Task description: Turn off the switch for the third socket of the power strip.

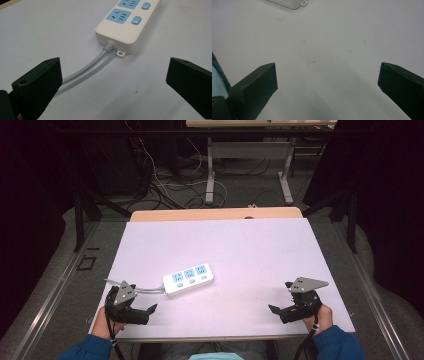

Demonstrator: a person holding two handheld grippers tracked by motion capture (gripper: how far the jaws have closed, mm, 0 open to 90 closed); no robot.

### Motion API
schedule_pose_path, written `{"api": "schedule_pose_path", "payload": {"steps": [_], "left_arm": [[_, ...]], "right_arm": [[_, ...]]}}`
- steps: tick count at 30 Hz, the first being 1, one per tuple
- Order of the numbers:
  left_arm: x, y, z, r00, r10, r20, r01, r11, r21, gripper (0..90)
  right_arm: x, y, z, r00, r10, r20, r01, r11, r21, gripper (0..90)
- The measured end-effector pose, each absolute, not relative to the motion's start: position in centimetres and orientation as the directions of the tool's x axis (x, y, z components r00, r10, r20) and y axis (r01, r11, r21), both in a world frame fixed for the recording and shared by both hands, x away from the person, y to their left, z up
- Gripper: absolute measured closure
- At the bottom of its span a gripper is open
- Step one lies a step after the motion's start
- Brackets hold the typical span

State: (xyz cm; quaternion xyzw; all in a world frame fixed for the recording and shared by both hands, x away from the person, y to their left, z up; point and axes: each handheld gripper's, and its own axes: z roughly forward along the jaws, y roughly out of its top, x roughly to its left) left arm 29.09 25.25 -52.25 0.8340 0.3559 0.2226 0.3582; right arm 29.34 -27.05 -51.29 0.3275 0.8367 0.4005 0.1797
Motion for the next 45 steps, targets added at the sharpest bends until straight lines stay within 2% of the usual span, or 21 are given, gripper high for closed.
{"api": "schedule_pose_path", "payload": {"steps": [22, 45], "left_arm": [[29.9, 25.6, -51.4, 0.633, 0.772, 0.057, 0.455, -0.431, 0.779, 0.2], [31.3, 24.7, -50.4, 0.606, 0.790, 0.096, 0.458, -0.445, 0.769, 0.2]], "right_arm": [[29.4, -27.1, -51.3, -0.717, 0.696, -0.039, 0.408, 0.464, 0.786, 2.1], [29.6, -27.0, -51.4, -0.715, 0.698, -0.036, 0.416, 0.465, 0.782, 2.5]]}}
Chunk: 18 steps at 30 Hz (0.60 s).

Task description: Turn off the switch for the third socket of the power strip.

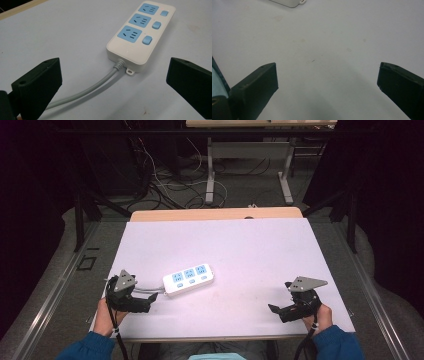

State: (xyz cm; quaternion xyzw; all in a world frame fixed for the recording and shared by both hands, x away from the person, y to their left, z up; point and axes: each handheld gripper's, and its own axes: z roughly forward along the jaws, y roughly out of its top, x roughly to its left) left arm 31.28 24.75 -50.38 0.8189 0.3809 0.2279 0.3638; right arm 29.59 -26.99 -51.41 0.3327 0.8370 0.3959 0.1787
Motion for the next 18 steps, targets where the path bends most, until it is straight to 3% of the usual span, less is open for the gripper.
{"api": "schedule_pose_path", "payload": {"steps": [18], "left_arm": [[32.6, 23.6, -49.8, 0.605, 0.788, 0.115, 0.449, -0.457, 0.768, 0.2]], "right_arm": [[29.6, -27.0, -51.4, -0.715, 0.699, -0.024, 0.426, 0.463, 0.777, 2.8]]}}
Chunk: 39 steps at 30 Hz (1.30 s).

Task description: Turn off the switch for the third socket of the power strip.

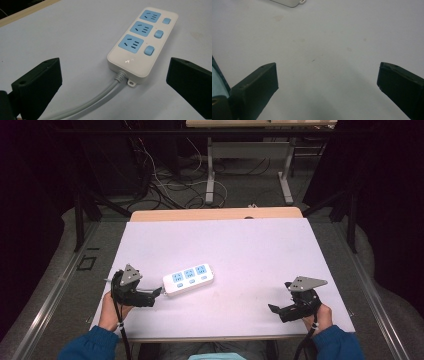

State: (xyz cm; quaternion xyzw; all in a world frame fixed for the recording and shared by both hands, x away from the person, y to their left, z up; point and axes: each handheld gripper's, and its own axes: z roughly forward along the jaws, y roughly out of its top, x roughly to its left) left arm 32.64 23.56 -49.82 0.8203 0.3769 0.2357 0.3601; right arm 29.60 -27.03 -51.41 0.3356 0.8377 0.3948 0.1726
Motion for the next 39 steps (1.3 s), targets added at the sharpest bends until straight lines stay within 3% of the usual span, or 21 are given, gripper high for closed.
{"api": "schedule_pose_path", "payload": {"steps": [39], "left_arm": [[36.2, 20.4, -49.1, 0.633, 0.765, 0.123, 0.447, -0.490, 0.748, 0.0]], "right_arm": [[29.7, -27.0, -51.5, -0.718, 0.696, -0.021, 0.427, 0.464, 0.776, 2.9]]}}
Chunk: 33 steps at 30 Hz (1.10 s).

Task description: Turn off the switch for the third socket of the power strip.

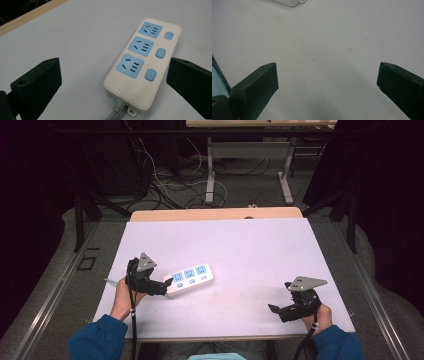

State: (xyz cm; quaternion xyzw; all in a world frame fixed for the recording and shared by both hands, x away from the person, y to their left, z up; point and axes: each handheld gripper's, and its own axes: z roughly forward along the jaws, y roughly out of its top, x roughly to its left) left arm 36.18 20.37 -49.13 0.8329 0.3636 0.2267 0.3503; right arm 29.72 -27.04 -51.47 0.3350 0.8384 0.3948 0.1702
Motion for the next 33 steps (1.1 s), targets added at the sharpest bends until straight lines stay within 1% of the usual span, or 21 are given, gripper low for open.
{"api": "schedule_pose_path", "payload": {"steps": [6, 33], "left_arm": [[36.7, 19.7, -49.0, 0.637, 0.762, 0.118, 0.441, -0.485, 0.755, 0.0], [38.8, 16.1, -49.5, 0.695, 0.714, 0.082, 0.442, -0.514, 0.735, 0.0]], "right_arm": [[29.7, -27.1, -51.5, -0.714, 0.700, -0.022, 0.425, 0.459, 0.780, 2.9], [29.7, -27.0, -51.5, -0.717, 0.697, -0.019, 0.429, 0.463, 0.776, 3.1]]}}
